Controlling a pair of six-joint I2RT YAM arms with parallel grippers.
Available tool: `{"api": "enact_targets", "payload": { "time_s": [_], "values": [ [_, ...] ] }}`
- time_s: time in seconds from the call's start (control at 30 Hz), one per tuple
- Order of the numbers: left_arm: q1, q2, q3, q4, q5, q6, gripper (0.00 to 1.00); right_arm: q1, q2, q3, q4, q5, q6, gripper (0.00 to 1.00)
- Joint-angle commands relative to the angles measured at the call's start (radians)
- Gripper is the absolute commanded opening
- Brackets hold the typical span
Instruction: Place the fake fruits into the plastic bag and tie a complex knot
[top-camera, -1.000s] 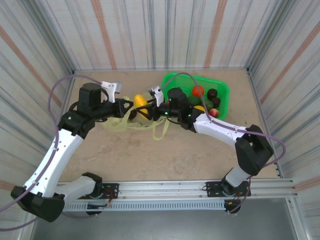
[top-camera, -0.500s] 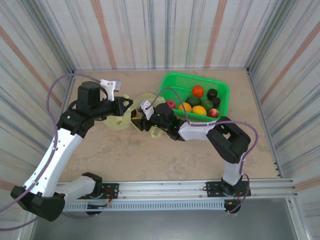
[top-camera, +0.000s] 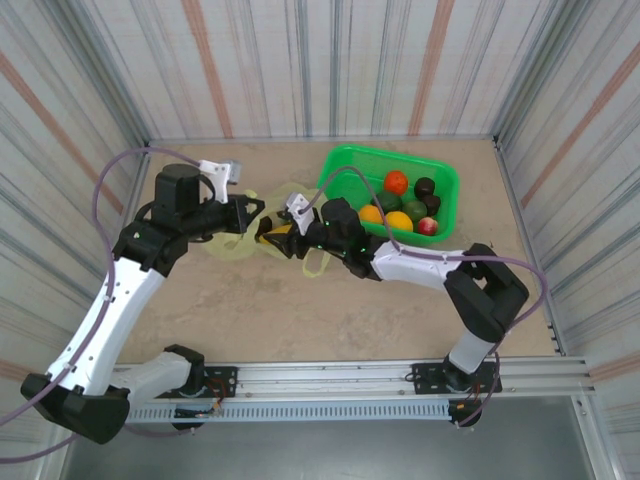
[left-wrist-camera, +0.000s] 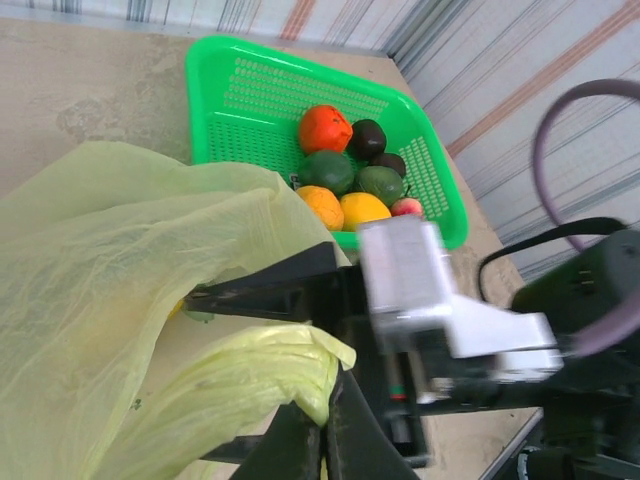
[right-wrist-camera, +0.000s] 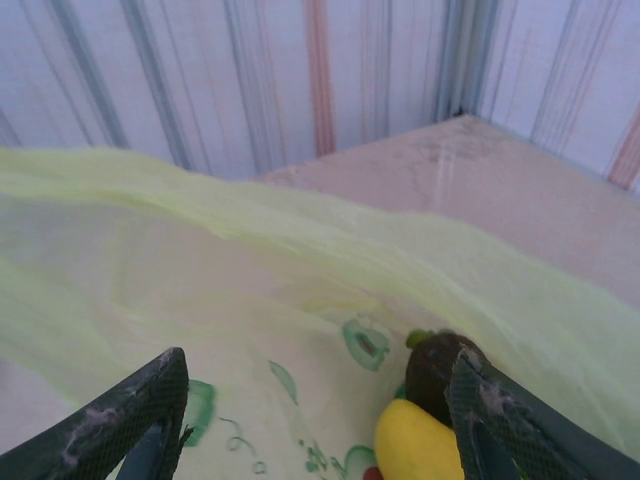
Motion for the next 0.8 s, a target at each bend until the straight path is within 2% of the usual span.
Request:
{"api": "enact_targets", "payload": {
  "time_s": [0.0,0.23,0.4,0.53,0.67,0.77],
  "values": [
    [0.006,-0.033,-0.017,-0.015,-0.023,0.032,0.0,-0.006,-0.077,-0.044,-0.051,-0.089,0.05,0.69],
    [0.006,-0.059,-0.058,0.004,-0.018,0.018,0.0,-0.013,-0.201,-0.08,-0.121,-0.169,0.11,0.69],
    [0.006,-0.085,-0.087,0.028,0.001,0.003,0.0,-0.063,-0.316,-0.02,-0.365,-0.108,0.204,0.69],
    [0.003,-0.085,-0.103,0.058,0.045,-0.03,0.0,-0.092,-0.435,-0.043,-0.45,0.005,0.166,0.66],
    [-0.009,-0.085,-0.101,0.074,0.03,-0.012,0.0,-0.201,-0.49,0.006,-0.595,0.082,0.263,0.65],
    [-0.009,-0.071,-0.099,0.073,0.031,0.009,0.0,-0.327,-0.441,0.104,-0.774,0.093,0.387,0.66]
  ]
}}
